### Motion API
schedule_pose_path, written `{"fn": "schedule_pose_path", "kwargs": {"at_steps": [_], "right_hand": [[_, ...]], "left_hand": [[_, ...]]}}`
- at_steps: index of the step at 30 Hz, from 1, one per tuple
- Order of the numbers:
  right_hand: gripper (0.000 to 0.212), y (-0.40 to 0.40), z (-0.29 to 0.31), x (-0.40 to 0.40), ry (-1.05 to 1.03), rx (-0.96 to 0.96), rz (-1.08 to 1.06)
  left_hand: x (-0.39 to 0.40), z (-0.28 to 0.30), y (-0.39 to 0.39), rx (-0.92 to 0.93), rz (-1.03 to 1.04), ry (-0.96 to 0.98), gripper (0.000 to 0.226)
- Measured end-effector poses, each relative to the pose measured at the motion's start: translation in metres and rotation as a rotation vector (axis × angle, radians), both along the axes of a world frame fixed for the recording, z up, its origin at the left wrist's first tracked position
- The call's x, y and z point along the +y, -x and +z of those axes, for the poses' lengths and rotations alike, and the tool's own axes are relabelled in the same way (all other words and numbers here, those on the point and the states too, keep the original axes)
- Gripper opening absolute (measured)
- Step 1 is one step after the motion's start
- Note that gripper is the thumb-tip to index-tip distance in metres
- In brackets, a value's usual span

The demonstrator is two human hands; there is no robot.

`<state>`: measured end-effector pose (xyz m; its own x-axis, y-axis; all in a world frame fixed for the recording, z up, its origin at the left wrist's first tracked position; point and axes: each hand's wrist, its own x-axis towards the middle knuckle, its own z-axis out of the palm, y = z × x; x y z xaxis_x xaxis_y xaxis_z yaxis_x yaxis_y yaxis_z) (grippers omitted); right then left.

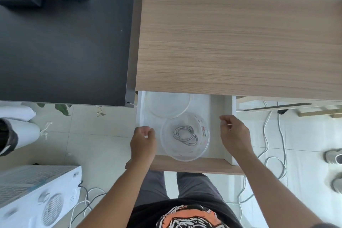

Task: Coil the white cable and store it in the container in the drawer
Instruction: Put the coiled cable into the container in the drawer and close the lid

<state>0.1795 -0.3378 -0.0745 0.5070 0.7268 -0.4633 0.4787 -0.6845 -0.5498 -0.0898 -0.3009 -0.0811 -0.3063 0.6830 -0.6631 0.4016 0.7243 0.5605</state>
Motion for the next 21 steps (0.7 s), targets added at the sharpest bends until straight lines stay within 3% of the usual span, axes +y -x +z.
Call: {"fn": "schedule_pose_path", "kwargs": {"at_steps": [2, 4, 10, 13, 16, 21], "right_hand": [[0.028, 0.000, -0.002, 0.001, 0.105, 0.061, 0.032], [0.027, 0.007, -0.004, 0.001, 0.134, 0.080, 0.085], [0.029, 0.034, -0.009, 0.050, 0.029, 0.098, 0.074], [0.032, 0.045, -0.023, 0.091, 0.082, 0.298, -0.035], [0.018, 0.056, -0.037, 0.111, 0.107, 0.450, -0.177], [0.009, 0.053, -0.034, 0.103, 0.068, 0.380, -0.208]], "left_hand": [[0.009, -0.004, 0.003, -0.030, 0.002, 0.069, 0.037], [0.020, -0.010, 0.000, -0.047, -0.001, 0.103, 0.032], [0.045, -0.032, -0.008, -0.179, 0.197, 0.196, 0.037], [0.051, -0.041, -0.011, -0.205, 0.241, 0.178, 0.047], [0.053, -0.045, -0.016, -0.192, 0.264, 0.138, 0.050], [0.046, -0.043, -0.020, -0.215, 0.253, 0.102, 0.039]]}}
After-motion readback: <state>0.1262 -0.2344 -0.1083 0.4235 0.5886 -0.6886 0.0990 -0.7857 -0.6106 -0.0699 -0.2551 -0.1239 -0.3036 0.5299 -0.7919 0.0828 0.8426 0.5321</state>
